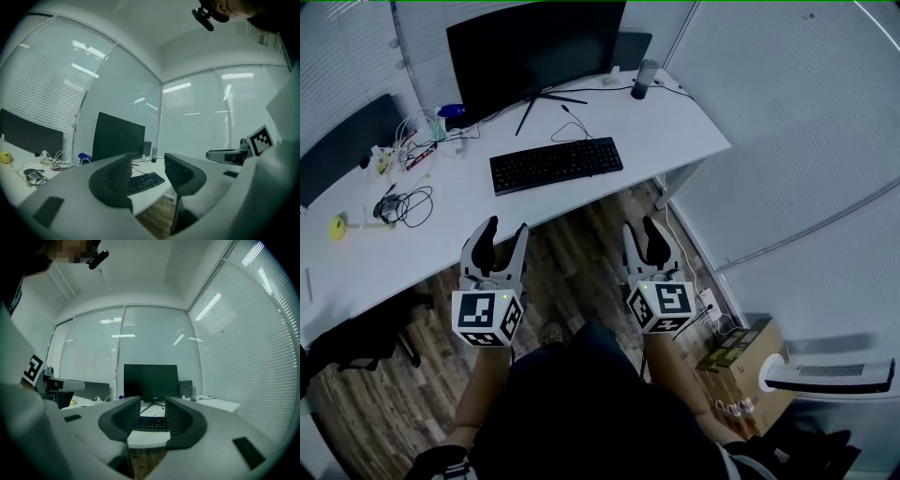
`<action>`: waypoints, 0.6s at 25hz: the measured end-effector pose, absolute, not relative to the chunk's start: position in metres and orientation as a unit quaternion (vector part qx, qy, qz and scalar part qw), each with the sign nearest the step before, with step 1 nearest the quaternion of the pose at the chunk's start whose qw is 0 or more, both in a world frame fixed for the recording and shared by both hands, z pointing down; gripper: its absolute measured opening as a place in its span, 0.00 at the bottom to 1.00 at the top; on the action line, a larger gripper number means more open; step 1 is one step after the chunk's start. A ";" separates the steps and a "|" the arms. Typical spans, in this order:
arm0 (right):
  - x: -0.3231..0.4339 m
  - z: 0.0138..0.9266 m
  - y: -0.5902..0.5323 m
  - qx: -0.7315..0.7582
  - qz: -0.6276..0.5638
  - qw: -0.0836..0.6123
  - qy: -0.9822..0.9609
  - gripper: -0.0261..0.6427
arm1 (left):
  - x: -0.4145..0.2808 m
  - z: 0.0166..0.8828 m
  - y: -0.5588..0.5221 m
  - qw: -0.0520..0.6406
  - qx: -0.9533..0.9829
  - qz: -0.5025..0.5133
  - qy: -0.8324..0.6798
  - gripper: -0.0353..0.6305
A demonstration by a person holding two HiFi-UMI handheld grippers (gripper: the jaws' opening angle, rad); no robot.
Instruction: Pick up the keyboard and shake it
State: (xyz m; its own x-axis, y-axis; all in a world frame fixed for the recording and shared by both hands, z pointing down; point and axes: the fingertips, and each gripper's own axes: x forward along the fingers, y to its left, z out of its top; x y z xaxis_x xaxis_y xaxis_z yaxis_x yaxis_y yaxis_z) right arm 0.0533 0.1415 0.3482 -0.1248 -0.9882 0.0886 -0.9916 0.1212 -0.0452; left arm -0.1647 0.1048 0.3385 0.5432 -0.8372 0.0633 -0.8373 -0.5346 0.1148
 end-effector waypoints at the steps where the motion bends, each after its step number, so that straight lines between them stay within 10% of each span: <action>1: 0.056 0.352 0.135 0.662 0.051 0.019 -0.747 0.27 | -0.163 0.343 0.099 0.070 0.876 0.005 -0.477 0.35; 15: 0.102 0.388 -0.030 0.632 0.040 0.048 -0.773 0.27 | -0.144 0.385 -0.042 0.096 0.849 0.025 -0.519 0.35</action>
State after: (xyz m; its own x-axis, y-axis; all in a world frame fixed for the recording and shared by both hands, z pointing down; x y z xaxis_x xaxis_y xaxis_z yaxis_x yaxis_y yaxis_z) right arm 0.1022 -0.0301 0.3876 -0.1974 -0.9724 0.1244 -0.9801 0.1987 -0.0020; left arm -0.1439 -0.0423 0.3846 0.4599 -0.8765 0.1424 -0.8861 -0.4426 0.1374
